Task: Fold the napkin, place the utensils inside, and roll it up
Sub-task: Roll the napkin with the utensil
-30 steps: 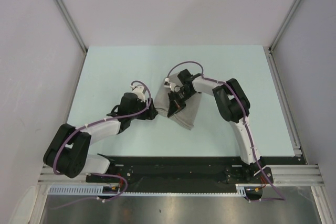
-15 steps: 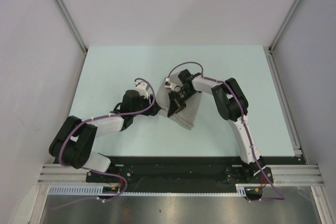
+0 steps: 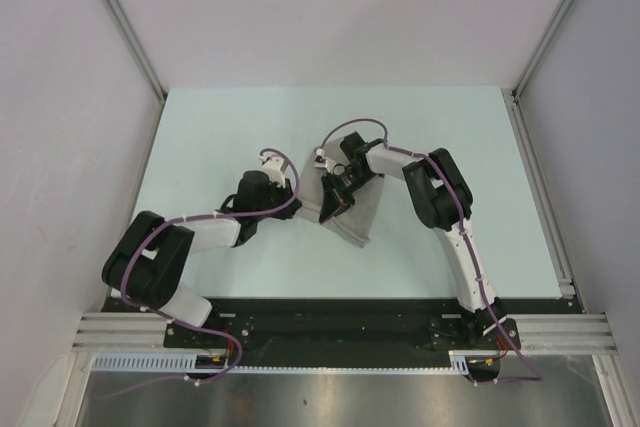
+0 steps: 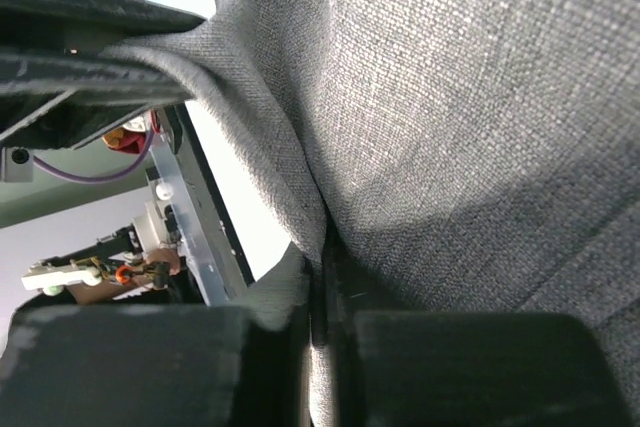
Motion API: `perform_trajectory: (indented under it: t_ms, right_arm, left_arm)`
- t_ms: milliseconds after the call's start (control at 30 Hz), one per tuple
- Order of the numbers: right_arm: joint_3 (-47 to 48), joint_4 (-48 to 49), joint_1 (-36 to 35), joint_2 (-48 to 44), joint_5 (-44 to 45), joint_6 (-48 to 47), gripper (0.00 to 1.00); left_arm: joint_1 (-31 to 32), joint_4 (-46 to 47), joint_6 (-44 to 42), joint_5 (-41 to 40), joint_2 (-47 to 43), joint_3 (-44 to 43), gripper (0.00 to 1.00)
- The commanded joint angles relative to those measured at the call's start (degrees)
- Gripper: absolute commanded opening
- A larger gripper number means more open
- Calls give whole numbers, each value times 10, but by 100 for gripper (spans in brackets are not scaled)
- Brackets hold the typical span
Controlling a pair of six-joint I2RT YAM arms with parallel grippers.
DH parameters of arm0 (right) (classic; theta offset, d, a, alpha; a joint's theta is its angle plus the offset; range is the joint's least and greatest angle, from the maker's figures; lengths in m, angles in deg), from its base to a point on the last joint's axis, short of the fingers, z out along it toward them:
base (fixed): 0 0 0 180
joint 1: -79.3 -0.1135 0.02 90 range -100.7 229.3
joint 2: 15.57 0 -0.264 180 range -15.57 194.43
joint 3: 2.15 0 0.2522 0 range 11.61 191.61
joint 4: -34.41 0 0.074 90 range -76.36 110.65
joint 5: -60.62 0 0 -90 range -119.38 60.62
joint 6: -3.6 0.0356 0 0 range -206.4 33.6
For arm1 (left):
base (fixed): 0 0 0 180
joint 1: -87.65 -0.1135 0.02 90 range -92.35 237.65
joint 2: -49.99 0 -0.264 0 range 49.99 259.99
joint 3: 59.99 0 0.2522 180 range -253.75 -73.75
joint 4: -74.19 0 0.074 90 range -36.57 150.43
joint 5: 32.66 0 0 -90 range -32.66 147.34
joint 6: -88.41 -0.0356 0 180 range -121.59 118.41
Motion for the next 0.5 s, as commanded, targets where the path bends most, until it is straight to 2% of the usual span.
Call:
perform_trajectory:
  t_ms: [0, 33, 67, 167, 300, 467]
  right_arm:
    - [-8, -22, 5, 3, 67, 4, 18]
    - [-10, -17, 7, -2, 69, 9, 22]
    - [-10, -8, 8, -9, 71, 12, 32]
    - [-17, 5, 11, -38, 84, 25, 45]
    - [-49, 36, 12, -98, 116, 31, 53]
    - [-166, 124, 7, -216, 211, 34, 60]
  left_arm:
    - [3, -9, -5, -33, 19, -39, 10]
    - [3, -15, -5, -39, 21, -43, 7]
    - [3, -27, -5, -45, 23, -46, 1]
    - [0, -50, -5, -42, 37, -62, 0]
    - [-3, -86, -3, -37, 62, -93, 0]
    - [-10, -107, 2, -24, 80, -105, 0]
